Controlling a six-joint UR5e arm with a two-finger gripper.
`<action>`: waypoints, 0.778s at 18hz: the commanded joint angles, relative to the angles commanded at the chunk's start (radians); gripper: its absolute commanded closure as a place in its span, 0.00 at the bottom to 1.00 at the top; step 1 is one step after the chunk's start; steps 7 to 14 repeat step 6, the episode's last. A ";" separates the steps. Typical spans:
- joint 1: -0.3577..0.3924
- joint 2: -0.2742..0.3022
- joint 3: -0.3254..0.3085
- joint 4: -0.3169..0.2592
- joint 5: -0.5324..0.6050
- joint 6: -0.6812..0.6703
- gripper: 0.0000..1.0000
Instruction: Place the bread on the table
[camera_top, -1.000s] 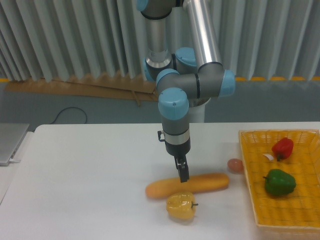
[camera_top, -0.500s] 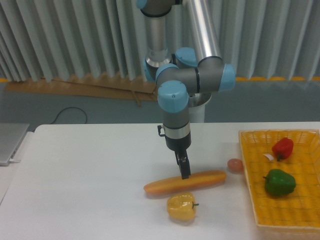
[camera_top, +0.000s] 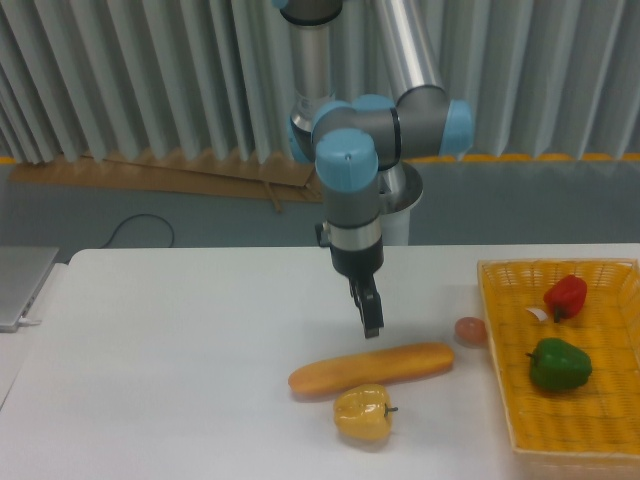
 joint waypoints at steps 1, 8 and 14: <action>0.000 0.014 0.003 -0.032 0.008 0.003 0.00; -0.005 0.101 0.000 -0.129 0.009 0.003 0.00; -0.005 0.101 0.000 -0.129 0.009 0.003 0.00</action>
